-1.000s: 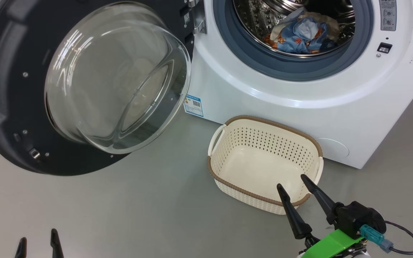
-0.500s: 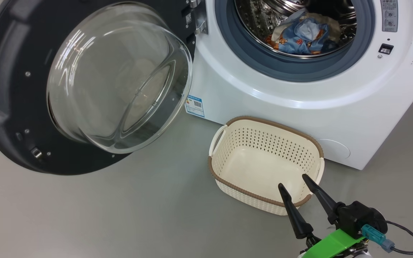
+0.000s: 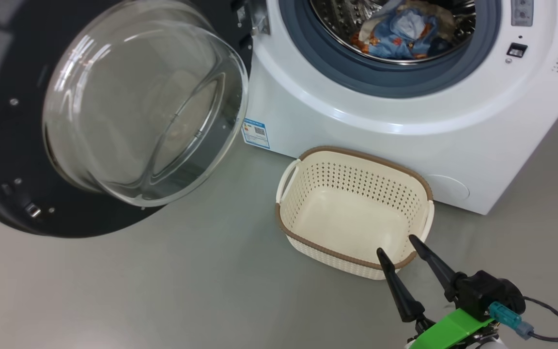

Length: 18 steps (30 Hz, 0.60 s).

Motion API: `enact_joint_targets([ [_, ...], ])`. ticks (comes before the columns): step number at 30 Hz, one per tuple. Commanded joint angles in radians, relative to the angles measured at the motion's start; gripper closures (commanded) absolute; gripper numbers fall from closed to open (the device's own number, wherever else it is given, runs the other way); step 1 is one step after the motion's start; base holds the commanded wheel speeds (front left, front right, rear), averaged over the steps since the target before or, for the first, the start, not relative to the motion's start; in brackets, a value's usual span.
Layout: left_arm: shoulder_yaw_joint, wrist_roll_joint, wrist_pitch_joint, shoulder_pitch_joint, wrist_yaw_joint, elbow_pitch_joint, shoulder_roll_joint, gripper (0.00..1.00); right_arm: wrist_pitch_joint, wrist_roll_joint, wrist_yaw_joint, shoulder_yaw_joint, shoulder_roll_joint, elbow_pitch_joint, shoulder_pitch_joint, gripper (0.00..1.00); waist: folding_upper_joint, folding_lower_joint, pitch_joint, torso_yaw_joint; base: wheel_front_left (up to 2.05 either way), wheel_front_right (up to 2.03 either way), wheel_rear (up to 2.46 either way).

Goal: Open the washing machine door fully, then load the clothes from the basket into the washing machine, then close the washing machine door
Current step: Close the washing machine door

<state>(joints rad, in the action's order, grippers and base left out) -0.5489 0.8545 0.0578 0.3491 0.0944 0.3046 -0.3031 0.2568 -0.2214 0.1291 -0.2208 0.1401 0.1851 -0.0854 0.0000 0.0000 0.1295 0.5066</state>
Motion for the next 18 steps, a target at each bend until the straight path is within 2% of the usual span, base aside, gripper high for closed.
enact_joint_targets([
  [1, -0.057, 0.072, -0.043, 0.092, 0.01, 0.037, -0.09, 1.0, 0.005, 0.003, 0.002, -0.029, 0.009, -0.017, -0.041, 0.0, 0.0, 0.0, 0.017, -0.018, 0.0, 0.0, 0.0],
  [6, -0.109, 0.216, -0.134, 0.234, 0.02, 0.198, -0.171, 1.0, 0.005, 0.005, 0.002, -0.032, 0.026, -0.014, -0.056, 0.0, 0.0, 0.0, 0.042, -0.044, 0.0, 0.0, 0.0],
  [18, -0.152, 0.399, -0.302, 0.374, 0.034, 0.426, -0.261, 1.0, -0.015, 0.01, 0.002, -0.039, 0.059, -0.034, -0.075, 0.0, 0.0, 0.0, 0.089, -0.086, 0.0, 0.0, 0.0],
])
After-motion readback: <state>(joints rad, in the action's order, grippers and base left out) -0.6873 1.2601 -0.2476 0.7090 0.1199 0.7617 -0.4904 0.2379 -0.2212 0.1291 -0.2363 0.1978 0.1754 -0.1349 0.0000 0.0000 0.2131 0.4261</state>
